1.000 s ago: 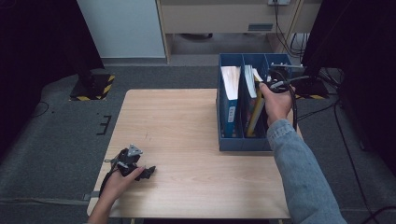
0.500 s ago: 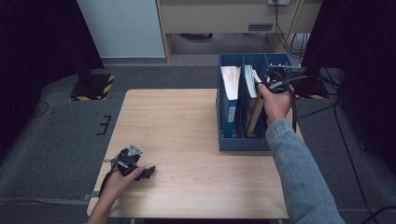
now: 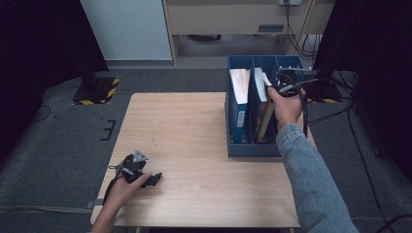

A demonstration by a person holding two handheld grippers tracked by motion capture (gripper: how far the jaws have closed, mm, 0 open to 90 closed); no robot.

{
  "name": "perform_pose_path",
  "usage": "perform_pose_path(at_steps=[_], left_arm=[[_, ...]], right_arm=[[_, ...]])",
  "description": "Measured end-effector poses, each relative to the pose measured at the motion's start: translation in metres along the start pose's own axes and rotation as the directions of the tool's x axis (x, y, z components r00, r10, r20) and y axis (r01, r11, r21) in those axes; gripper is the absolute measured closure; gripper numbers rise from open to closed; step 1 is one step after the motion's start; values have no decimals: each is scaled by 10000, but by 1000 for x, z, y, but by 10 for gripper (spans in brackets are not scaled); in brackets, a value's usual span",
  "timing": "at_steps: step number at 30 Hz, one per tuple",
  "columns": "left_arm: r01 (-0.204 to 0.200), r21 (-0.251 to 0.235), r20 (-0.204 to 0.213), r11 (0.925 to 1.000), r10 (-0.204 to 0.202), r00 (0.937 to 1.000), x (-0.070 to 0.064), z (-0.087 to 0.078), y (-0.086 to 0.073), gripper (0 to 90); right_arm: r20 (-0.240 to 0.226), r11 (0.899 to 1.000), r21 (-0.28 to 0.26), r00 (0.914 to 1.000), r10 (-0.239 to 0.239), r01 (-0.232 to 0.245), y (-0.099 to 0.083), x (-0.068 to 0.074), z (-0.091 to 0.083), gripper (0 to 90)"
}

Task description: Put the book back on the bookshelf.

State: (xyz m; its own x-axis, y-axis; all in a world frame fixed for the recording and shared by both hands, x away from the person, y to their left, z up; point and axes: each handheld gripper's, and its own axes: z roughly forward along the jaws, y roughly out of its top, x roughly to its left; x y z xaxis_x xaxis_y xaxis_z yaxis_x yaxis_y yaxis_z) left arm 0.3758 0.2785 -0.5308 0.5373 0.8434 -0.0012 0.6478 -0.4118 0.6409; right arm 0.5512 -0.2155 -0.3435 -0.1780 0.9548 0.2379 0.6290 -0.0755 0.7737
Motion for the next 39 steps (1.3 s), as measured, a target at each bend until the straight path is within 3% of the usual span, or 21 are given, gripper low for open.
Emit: perform_pose_path(at_steps=[8,14,26,36,39], left_arm=[[8,7,-7,10000,-8,10000,0,0,0,0],[2,12,-4,10000,-2,10000,0,0,0,0],[1,20,-5,10000,-1,10000,-1,0,1,0],[-2,19,-2,10000,2,10000,-1,0,1,0],[37,14,8,10000,-37,10000,-1,0,0,0]], right_arm=[[-201,9983,581,9998,-61,73,-2,4,-3,683],[-273,9972,706,9994,-210,229,-2,7,-8,675],[-618,9995,318,9981,-35,55,-3,1,-24,658],[-794,9994,44,9962,-348,353,-4,1,-44,599],[-823,9978,103,9946,-640,651,-6,1,-50,572]])
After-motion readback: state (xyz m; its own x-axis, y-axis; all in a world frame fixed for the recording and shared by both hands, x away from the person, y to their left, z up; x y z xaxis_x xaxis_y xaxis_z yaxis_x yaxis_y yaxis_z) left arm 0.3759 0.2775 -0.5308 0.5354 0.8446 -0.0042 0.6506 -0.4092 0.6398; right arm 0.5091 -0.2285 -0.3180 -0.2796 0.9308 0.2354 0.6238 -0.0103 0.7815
